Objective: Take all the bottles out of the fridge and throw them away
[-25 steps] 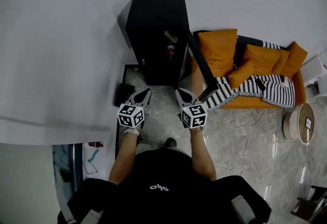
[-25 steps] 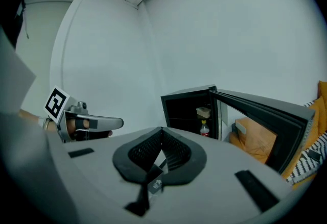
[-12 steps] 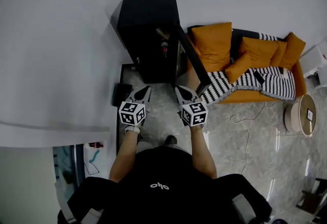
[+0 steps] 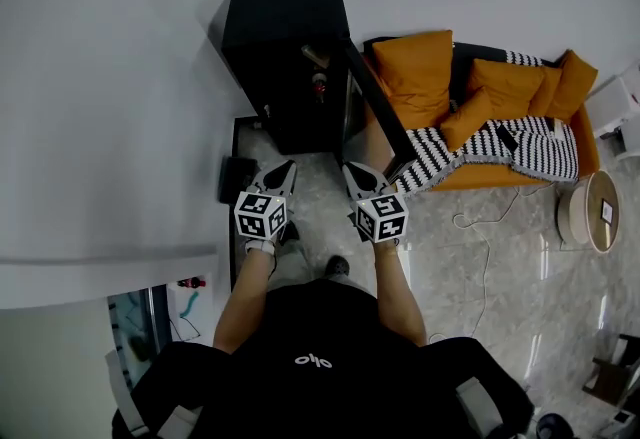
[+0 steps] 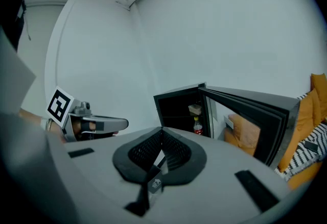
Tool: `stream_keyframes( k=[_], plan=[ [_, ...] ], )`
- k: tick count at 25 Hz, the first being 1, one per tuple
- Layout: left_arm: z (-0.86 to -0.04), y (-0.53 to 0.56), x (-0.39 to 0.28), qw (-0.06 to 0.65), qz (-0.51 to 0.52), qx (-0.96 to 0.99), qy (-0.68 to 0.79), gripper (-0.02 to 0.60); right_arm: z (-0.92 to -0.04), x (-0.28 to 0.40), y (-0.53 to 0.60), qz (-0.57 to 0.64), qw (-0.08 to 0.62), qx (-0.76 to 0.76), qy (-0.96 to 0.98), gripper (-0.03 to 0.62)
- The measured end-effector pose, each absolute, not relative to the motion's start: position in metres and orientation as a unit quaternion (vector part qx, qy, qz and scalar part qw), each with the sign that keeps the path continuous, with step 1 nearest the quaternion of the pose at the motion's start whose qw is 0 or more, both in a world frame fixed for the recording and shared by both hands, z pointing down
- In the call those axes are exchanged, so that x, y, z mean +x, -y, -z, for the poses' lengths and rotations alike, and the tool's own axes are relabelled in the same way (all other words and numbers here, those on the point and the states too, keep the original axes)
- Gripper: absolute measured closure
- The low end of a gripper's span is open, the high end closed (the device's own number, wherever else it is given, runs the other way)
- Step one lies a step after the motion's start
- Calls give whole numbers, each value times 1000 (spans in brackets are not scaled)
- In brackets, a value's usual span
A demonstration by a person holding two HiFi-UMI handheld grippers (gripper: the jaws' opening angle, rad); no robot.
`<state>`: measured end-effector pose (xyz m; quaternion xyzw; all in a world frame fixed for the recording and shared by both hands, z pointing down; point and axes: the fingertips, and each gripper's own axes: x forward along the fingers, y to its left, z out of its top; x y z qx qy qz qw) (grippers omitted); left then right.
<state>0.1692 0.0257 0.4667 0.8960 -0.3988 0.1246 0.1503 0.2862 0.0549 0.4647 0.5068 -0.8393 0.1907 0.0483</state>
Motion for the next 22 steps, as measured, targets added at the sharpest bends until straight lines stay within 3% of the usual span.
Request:
stream_keyframes(
  k=[22],
  plan=[
    [-497, 133, 141, 178, -109, 929, 304, 580, -474, 237, 63, -188, 86, 591, 780, 585]
  ],
)
